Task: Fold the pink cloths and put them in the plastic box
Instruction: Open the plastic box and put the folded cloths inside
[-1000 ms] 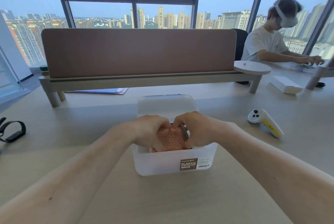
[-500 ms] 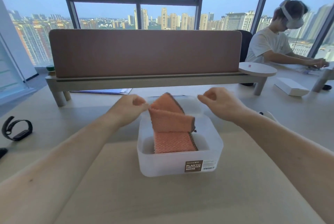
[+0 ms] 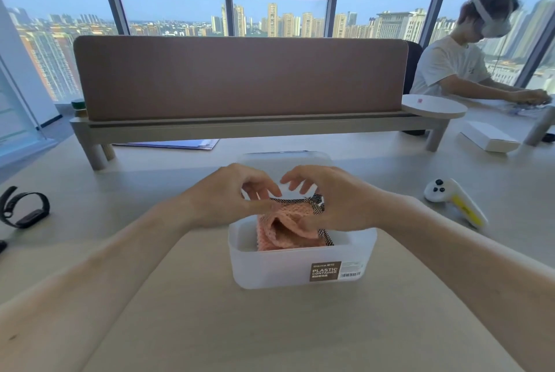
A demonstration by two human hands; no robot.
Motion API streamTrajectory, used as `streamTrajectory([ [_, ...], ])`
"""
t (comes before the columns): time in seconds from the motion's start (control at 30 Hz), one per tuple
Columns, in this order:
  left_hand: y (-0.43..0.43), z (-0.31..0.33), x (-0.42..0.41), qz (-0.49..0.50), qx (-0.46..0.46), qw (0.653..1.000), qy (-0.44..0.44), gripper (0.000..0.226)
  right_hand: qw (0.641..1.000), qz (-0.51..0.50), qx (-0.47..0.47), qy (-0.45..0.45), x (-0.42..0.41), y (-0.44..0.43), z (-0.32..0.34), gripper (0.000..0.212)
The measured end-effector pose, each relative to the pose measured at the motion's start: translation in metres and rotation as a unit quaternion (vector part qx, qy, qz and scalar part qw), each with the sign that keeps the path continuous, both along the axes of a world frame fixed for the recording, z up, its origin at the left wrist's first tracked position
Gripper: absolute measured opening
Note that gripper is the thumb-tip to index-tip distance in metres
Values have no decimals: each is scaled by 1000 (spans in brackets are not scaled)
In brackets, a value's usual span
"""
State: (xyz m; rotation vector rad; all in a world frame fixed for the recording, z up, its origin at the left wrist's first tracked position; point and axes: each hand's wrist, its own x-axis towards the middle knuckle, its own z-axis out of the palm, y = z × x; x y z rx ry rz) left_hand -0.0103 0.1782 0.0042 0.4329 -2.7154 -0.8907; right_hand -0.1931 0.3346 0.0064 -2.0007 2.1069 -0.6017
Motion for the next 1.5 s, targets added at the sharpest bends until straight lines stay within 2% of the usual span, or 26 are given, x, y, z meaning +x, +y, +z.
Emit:
streamTrajectory([
  [0.1,3,1,6,-24,19,999,-43,14,998,29,1,51,3,1,-2,24],
  [0.23,3,14,11,-32,88,993,-78,12,996,23,71,38,2,10,-3,11],
  [0.5,11,15,7,-4,126,986,-109,17,985,-20,165,35,3,9,-6,20],
  [0.6,14,14,4,-10,126,986,-104,18,993,-42,105,42,17,8,3,33],
  [0.7,14,13,2,-4,100,991,-95,15,997,-15,43,63,38,4,7,45],
  [0.8,14,15,4,-15,82,989,-125,17,993,-2,89,77,46,-5,0,19],
  [0.83,16,18,6,-15,89,988,-122,19,992,-8,98,76,44,-7,-4,11],
  [0.87,16,22,7,-2,109,989,-99,22,991,-16,109,72,41,-8,-6,12],
  [0.9,14,26,8,29,150,987,-50,26,990,-22,119,71,37,-9,-8,16],
  [0.97,7,34,12,106,249,961,61,34,989,-24,129,71,34,-10,-8,17],
  [1.0,5,36,14,125,248,958,75,34,990,-23,122,64,33,-9,-8,14],
  [1.07,7,34,16,100,118,988,-20,24,994,-39,97,35,32,-8,-7,6],
  [1.13,21,28,13,56,-9,987,-148,17,995,-54,83,15,33,-8,-6,5],
  [1.17,29,25,8,49,-43,981,-181,22,995,-57,82,8,32,-8,-6,6],
  [1.23,41,17,-4,64,-88,975,-193,29,995,-59,86,8,32,-8,-6,8],
  [1.33,44,7,-16,91,-142,970,-173,18,995,-63,77,-3,30,-6,-7,8],
  [1.5,42,10,-18,112,-106,983,-103,14,994,-86,65,-28,34,-2,-8,34],
])
